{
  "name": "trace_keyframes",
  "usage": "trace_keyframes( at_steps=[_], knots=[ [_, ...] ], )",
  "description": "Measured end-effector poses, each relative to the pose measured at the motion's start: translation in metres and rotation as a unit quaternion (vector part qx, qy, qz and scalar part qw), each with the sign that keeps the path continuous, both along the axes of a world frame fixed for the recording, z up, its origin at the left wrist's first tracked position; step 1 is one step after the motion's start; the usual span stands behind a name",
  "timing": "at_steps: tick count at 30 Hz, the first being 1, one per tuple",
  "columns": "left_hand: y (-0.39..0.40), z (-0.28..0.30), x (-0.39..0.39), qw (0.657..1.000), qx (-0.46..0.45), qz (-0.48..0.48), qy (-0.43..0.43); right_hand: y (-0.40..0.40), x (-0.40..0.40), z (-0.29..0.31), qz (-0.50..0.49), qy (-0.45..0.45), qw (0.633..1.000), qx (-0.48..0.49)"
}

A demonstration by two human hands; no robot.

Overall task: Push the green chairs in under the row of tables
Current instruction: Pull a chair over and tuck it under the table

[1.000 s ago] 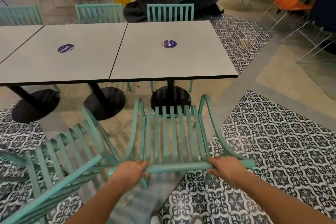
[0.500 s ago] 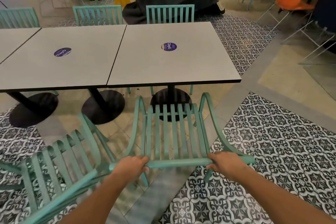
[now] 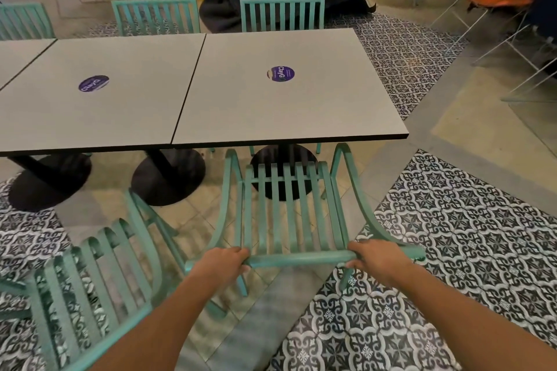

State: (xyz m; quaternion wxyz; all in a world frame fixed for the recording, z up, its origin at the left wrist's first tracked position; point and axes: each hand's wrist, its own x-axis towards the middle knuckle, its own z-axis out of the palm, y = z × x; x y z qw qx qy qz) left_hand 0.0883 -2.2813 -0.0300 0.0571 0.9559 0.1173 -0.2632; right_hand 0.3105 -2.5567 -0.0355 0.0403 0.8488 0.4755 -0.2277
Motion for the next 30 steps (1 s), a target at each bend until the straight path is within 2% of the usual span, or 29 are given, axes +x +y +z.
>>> trace_keyframes(
  at_steps=[30],
  knots=[
    [0.067, -0.009, 0.056, 0.999, -0.013, 0.028, -0.031, 0.067, 0.060, -0.002, -0.015, -0.001, 1.000, -0.004]
  ],
)
